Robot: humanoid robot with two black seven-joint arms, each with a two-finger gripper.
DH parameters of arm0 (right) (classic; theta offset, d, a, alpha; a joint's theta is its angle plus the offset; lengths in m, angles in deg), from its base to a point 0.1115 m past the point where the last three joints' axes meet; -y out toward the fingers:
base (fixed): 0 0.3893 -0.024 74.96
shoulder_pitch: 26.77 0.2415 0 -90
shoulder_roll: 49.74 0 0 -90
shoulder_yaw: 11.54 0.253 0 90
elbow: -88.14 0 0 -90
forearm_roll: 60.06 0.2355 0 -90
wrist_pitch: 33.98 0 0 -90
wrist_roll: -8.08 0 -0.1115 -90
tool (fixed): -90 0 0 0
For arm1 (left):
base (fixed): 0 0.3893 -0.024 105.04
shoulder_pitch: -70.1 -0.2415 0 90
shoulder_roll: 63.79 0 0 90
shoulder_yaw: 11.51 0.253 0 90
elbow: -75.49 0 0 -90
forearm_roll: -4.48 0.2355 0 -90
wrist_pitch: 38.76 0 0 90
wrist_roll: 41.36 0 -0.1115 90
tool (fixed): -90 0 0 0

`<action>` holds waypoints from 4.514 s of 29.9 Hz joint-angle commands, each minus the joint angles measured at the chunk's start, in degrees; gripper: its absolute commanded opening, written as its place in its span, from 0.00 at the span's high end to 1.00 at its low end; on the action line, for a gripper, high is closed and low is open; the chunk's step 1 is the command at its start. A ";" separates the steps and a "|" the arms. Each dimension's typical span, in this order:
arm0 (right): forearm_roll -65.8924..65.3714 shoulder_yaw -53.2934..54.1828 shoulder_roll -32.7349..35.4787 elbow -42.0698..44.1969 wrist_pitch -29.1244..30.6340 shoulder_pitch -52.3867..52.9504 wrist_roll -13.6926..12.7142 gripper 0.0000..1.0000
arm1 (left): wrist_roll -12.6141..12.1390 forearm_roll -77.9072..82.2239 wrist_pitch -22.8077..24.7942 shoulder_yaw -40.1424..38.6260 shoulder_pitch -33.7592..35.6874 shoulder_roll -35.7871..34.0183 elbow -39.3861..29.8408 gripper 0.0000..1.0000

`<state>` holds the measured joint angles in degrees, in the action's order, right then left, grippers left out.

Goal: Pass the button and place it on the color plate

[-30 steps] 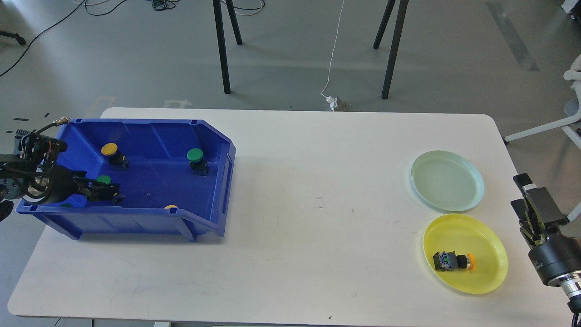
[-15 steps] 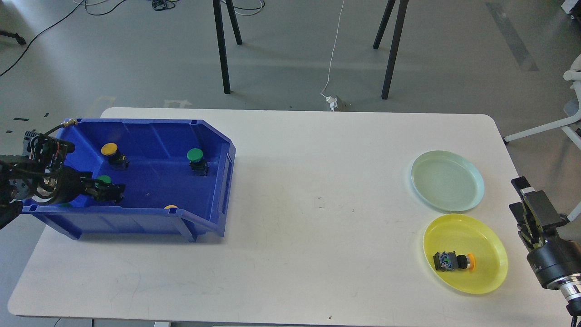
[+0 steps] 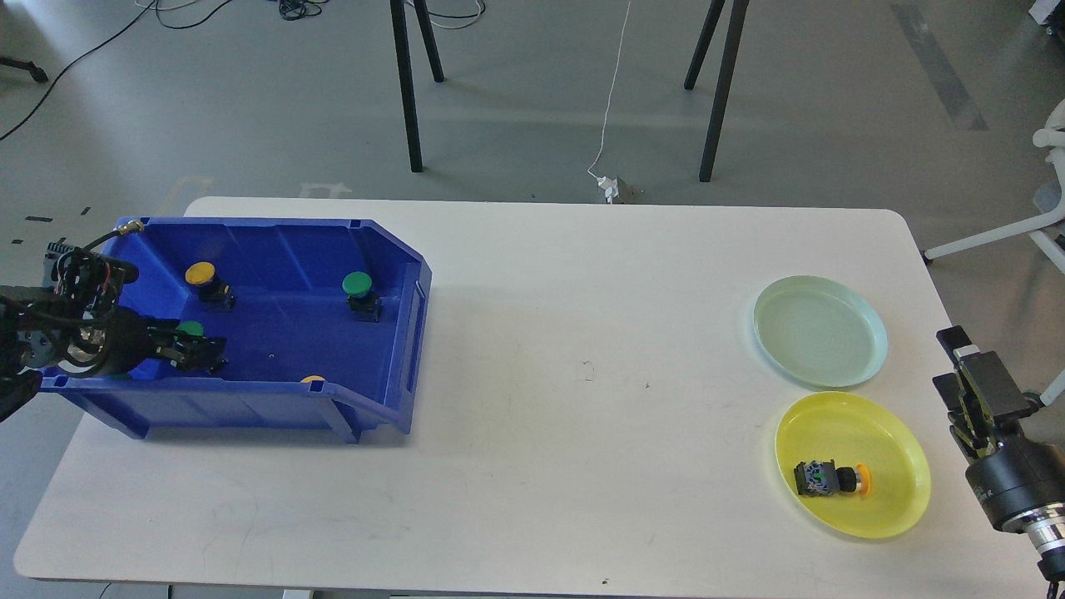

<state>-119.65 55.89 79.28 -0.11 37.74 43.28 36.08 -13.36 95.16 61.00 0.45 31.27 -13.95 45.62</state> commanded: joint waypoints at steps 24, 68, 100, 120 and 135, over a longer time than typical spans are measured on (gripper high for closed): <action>0.79 0.33 -0.35 0.36 -0.09 -0.09 0.00 0.02 | 0.00 -1.29 2.10 -3.41 4.71 -3.60 -10.62 0.87; 58.62 -31.57 -18.72 18.55 46.28 53.60 -10.06 0.01 | 0.00 -39.18 18.24 -31.90 3.94 9.57 -32.63 0.83; 59.77 -38.69 -23.73 21.10 46.28 60.64 -12.44 0.56 | 0.00 -39.00 18.24 -31.90 3.94 9.57 -32.54 0.82; 60.21 -38.60 -24.35 21.28 46.28 60.55 -12.09 0.94 | 0.00 -39.61 18.24 -32.61 3.33 9.66 -32.45 0.56; 62.49 -35.97 -21.19 20.84 46.28 56.78 -11.91 0.96 | 0.00 -40.14 18.24 -34.89 1.74 9.74 -32.45 0.26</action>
<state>-58.49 18.38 55.90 20.87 84.02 102.10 24.01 -13.35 55.50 79.25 -34.37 33.02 -4.20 13.17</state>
